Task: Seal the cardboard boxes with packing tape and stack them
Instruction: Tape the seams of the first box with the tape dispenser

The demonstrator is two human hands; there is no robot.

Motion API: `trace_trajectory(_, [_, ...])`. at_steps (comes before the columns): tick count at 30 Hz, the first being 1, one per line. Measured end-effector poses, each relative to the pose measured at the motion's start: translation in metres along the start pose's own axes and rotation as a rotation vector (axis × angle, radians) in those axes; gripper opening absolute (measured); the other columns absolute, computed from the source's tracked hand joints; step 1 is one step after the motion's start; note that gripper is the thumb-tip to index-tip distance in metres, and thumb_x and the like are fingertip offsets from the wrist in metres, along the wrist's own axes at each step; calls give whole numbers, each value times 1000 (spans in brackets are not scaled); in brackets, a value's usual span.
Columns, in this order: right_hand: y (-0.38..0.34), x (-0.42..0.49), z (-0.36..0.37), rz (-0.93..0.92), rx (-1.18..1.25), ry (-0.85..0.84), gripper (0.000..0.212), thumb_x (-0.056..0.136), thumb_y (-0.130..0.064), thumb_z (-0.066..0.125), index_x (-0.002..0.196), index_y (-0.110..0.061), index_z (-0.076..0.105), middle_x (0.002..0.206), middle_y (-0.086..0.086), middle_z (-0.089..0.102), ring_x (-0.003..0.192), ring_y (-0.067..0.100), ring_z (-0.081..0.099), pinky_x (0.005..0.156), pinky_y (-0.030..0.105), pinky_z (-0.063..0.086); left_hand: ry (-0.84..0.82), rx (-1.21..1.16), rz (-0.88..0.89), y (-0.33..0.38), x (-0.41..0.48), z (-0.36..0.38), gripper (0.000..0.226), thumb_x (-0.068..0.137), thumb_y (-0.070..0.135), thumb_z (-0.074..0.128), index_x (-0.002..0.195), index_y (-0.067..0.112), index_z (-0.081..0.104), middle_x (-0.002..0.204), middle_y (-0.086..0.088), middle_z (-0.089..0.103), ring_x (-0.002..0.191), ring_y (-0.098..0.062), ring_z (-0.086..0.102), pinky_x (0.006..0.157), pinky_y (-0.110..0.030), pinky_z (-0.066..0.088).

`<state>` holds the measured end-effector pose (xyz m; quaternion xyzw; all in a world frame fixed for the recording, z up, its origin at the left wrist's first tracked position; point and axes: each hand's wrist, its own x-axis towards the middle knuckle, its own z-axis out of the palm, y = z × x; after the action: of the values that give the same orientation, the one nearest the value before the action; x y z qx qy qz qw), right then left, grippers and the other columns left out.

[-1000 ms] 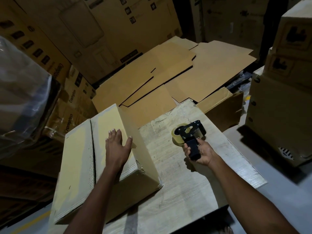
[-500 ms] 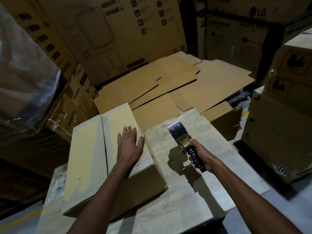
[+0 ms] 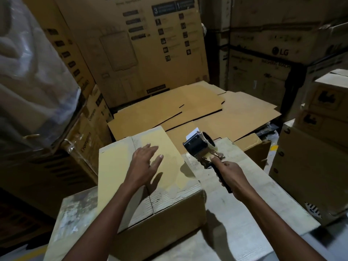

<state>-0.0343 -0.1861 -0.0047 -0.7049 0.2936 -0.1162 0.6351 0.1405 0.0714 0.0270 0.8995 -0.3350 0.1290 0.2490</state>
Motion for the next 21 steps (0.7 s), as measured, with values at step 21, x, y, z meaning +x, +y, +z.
trace_trajectory(21, [-19, 0, 72, -922, -900, 398, 60, 62, -19, 96, 110, -8, 63, 95, 9, 65, 83, 29, 60, 70, 40, 54, 161, -76, 128, -25, 32, -52, 53, 105, 47, 42, 152, 22, 47, 156, 0, 46, 149, -16, 32, 115, -42, 25])
